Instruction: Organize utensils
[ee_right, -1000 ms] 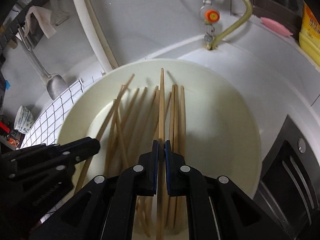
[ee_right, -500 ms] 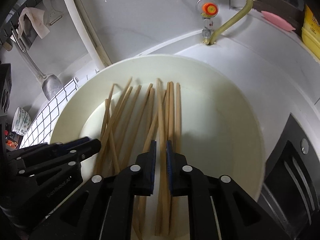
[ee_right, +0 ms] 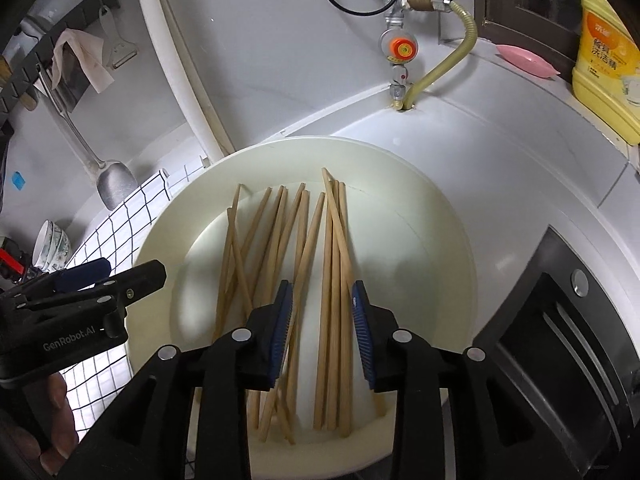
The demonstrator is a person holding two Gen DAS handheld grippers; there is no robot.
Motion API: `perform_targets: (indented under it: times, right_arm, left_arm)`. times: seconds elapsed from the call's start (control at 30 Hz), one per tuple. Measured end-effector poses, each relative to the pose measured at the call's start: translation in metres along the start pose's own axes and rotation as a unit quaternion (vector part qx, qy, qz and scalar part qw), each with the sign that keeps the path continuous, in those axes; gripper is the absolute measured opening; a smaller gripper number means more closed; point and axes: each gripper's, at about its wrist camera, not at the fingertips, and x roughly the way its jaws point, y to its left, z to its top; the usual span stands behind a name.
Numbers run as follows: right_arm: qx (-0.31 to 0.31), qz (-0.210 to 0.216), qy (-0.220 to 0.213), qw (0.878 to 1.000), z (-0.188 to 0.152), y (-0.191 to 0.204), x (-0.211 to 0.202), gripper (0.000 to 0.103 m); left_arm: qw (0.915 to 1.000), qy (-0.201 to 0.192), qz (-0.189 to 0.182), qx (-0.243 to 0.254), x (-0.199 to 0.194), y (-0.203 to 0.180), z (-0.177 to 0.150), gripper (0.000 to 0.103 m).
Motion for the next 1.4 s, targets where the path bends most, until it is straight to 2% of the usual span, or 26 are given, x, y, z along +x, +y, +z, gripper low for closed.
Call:
perform_targets:
  times: [0.37, 0.6, 1.1, 1.2, 1.4]
  right_arm:
    - [-0.008, -0.004, -0.016, 1.000, -0.010, 0.011, -0.034, 0.032]
    - [-0.013, -0.004, -0.018, 1.000, -0.011, 0.017, -0.043, 0.033]
    - [-0.017, -0.003, -0.022, 1.000, -0.014, 0.024, -0.050, 0.040]
    - [-0.018, -0.002, -0.022, 1.000, -0.014, 0.024, -0.050, 0.044]
    - [-0.018, -0.002, -0.027, 0.999, -0.014, 0.026, -0.056, 0.049]
  left_arm:
    - [0.9996, -0.030, 0.001, -0.002, -0.037, 0.001, -0.004, 0.079]
    - [0.9993, -0.034, 0.012, -0.007, -0.047, 0.004, -0.009, 0.080]
    - [0.9983, -0.050, 0.027, -0.015, -0.060, 0.009, -0.015, 0.091]
    - [0.9980, -0.052, 0.031, -0.018, -0.062, 0.011, -0.015, 0.095]
    - [0.9976, -0.056, 0.037, -0.019, -0.065, 0.012, -0.016, 0.096]
